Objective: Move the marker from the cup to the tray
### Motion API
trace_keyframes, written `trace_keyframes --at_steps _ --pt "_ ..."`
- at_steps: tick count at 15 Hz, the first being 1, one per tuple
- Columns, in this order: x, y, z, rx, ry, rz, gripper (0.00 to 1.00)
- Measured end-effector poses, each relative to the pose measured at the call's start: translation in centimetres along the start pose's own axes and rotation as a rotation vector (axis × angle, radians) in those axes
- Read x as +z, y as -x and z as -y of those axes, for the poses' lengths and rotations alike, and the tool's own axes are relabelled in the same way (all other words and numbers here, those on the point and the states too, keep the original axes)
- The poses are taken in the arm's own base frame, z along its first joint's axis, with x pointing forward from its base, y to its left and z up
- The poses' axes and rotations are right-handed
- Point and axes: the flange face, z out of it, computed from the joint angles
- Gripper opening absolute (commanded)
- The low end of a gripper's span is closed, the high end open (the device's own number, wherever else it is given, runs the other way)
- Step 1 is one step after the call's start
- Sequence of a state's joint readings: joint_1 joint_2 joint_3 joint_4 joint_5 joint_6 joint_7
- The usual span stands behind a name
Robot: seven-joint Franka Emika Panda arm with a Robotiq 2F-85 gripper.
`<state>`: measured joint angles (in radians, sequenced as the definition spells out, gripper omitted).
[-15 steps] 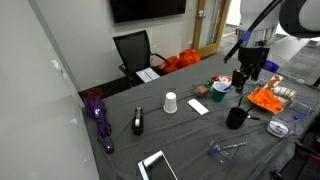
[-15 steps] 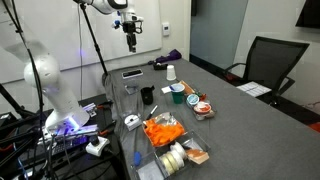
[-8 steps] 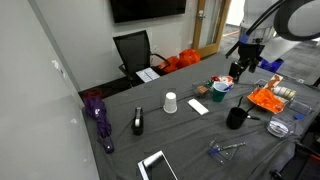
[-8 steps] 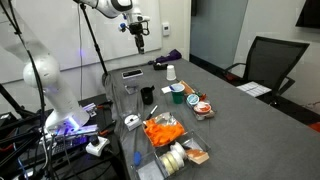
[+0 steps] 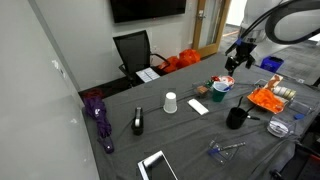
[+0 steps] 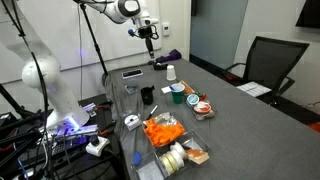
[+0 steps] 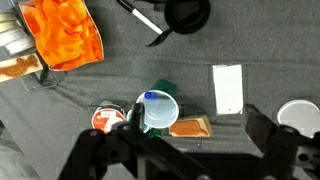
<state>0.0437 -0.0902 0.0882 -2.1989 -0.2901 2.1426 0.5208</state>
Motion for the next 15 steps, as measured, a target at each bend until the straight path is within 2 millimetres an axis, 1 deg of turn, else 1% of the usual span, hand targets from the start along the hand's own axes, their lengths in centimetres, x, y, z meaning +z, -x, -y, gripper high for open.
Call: trace_keyframes --at_steps 4,6,15 --pt "1.7 -1.8 -0.6 0.025 -0.062 -0.068 1.00" --pt "2.2 -2.0 -0.4 0.032 -0.092 -0.091 1.00" --pt "2.2 -2.1 -0.4 0.034 -0.099 -0.097 1.00"
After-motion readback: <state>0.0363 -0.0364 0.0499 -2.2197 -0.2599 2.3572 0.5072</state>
